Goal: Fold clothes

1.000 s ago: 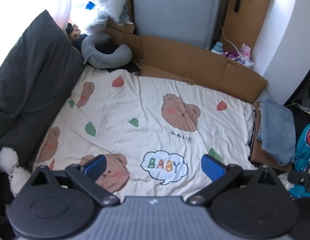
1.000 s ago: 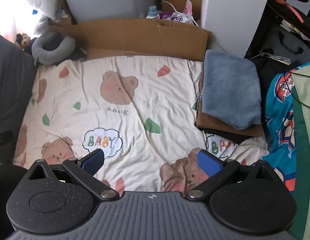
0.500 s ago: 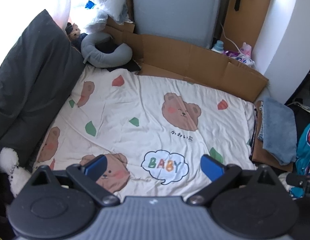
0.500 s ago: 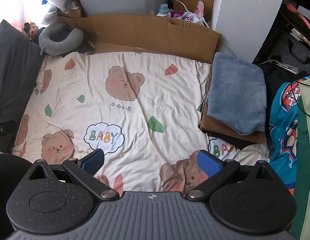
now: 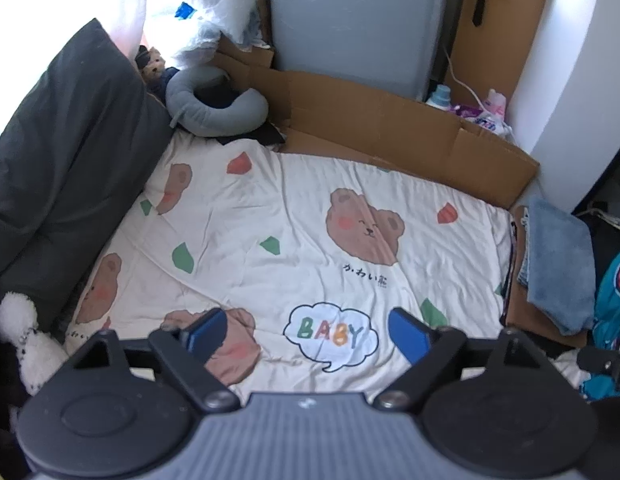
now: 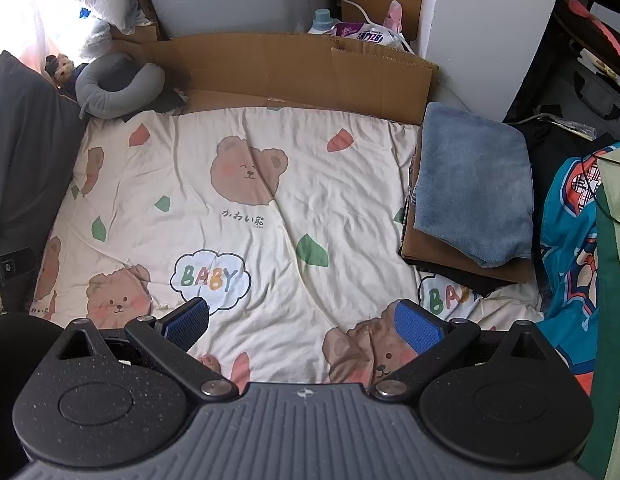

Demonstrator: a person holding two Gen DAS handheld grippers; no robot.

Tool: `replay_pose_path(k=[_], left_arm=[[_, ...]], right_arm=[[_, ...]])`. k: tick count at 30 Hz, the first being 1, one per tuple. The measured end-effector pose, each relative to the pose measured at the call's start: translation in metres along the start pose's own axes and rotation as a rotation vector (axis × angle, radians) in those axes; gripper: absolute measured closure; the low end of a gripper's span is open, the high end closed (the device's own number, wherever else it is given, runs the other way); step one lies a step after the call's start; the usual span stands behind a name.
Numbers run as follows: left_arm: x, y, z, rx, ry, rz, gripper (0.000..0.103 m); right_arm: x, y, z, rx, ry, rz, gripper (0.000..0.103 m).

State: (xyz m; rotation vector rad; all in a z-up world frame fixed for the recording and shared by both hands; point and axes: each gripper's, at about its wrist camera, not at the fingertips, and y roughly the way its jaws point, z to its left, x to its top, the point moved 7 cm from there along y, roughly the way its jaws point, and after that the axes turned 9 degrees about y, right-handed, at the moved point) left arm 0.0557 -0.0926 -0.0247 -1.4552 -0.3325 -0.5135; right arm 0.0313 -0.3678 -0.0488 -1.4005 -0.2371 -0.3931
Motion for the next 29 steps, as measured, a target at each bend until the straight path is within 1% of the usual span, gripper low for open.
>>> replay_pose_path(k=[19, 29], left_arm=[[-0.0001, 0.0003, -0.0003, -0.014, 0.01, 0.0, 0.014], [-0.0004, 0.0008, 0.0003, -0.013, 0.01, 0.001, 0.011]], right_arm=[[-0.0012, -0.0016, -0.0013, -0.005, 0.008, -0.013, 0.001], [0.0015, -0.0001, -0.0056, -0.004, 0.011, -0.014, 0.001]])
